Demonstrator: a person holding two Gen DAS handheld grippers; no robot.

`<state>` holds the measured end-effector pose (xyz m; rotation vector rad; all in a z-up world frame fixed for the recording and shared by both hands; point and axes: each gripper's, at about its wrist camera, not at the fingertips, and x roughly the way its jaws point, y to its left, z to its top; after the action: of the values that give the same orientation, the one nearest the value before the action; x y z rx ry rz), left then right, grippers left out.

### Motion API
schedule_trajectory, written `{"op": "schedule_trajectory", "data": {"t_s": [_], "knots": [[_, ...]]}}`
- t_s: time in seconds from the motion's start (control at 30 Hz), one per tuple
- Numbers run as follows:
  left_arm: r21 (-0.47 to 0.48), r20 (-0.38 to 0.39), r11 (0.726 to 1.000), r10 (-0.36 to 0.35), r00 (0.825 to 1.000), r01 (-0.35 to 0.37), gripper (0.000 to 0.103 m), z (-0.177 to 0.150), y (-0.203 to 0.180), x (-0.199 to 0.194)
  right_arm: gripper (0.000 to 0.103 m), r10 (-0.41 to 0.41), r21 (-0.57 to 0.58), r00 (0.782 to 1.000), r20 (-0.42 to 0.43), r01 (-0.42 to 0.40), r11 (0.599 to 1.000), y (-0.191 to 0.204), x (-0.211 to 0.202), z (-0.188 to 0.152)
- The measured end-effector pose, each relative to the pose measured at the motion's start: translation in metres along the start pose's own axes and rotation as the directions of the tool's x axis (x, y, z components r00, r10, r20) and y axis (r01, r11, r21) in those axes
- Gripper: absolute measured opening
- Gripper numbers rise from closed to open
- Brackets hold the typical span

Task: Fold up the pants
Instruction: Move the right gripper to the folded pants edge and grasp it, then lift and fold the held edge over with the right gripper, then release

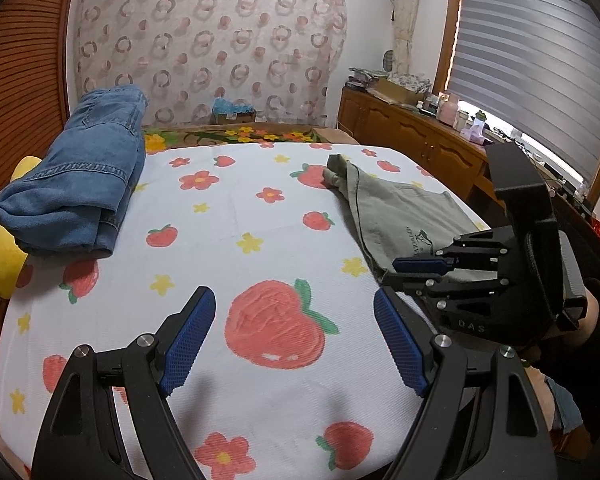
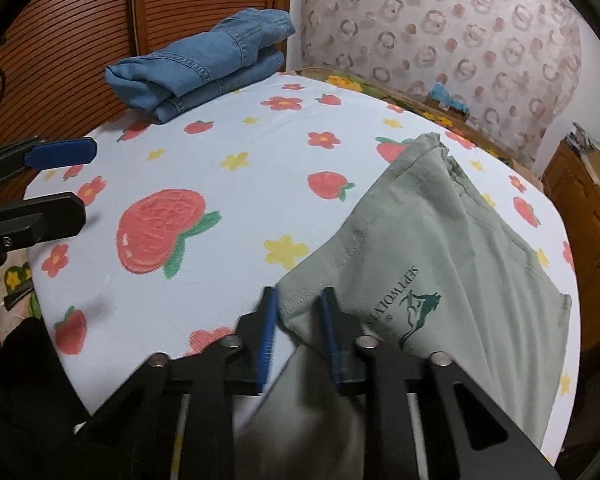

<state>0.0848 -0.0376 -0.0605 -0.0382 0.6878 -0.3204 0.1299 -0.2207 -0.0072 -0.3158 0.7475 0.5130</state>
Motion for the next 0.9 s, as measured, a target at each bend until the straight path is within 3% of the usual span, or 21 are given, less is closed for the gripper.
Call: {"op": "schedule_trajectory", "data": {"t_s": [0.07,0.4,0.67,0.9], "knots": [[0.002,-0.001,1.0,0.0,1.0,0.0,0.082,0.0,0.0,0.0,0.005,0.008,0.006,1.0,0.008,-0.008,1.0,0.0,-0.001,-0.001],[0.001,-0.004,1.0,-0.004,1.0,0.004,0.082,-0.001,-0.002,0.002,0.004,0.05,0.074,0.992,0.117,-0.059,0.996,-0.016,-0.031,0.004],[0.015,-0.009,1.0,-0.012,1.0,0.013,0.082,0.0,-0.009,0.01,0.004,0.031,0.099,0.991,0.13,-0.044,0.994,-0.028,-0.035,0.001],[0.061,-0.025,0.997,-0.044,0.999,0.045,0.082,0.021,-0.03,0.035,0.004,-0.021,0.139,0.989,0.146,0.0,0.99,-0.051,-0.043,0.004]]}}
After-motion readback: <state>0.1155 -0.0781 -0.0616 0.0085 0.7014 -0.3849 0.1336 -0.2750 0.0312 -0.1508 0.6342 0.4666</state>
